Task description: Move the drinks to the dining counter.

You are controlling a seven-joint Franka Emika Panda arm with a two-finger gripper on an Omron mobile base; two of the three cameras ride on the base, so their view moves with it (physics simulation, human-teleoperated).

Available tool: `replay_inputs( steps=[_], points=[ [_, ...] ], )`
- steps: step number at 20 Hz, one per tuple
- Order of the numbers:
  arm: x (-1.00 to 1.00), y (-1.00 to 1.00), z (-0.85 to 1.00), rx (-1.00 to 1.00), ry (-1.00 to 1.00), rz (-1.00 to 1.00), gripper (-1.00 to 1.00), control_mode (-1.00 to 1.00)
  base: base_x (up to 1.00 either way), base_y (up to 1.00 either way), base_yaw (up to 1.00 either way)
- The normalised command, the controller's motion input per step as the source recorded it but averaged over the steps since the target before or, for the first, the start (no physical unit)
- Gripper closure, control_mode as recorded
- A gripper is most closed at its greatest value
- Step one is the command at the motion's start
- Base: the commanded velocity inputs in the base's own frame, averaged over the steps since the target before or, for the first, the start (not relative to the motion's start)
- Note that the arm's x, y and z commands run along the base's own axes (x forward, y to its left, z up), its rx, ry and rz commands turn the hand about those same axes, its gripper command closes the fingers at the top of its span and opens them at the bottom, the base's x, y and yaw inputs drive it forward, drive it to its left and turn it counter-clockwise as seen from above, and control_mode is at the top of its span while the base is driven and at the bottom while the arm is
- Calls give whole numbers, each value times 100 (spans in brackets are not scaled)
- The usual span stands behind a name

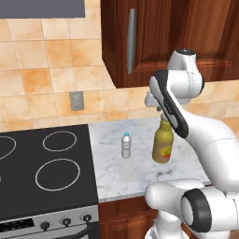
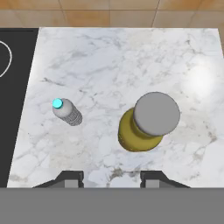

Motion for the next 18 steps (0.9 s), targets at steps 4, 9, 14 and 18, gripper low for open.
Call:
replay_inputs(
  steps=[4,9,14,18],
  points=[
    [-26,0,0,0,-2,0,-100,-100,0,0,0],
    [-59,-10,0,1,-6,-3,-100,-100,0,0,0],
    [-48,-21,-2,4,-2,-4,-100,-100,0,0,0],
    [-31,-29,-4,5,-6,0,-100,-100,0,0,0]
  ],
)
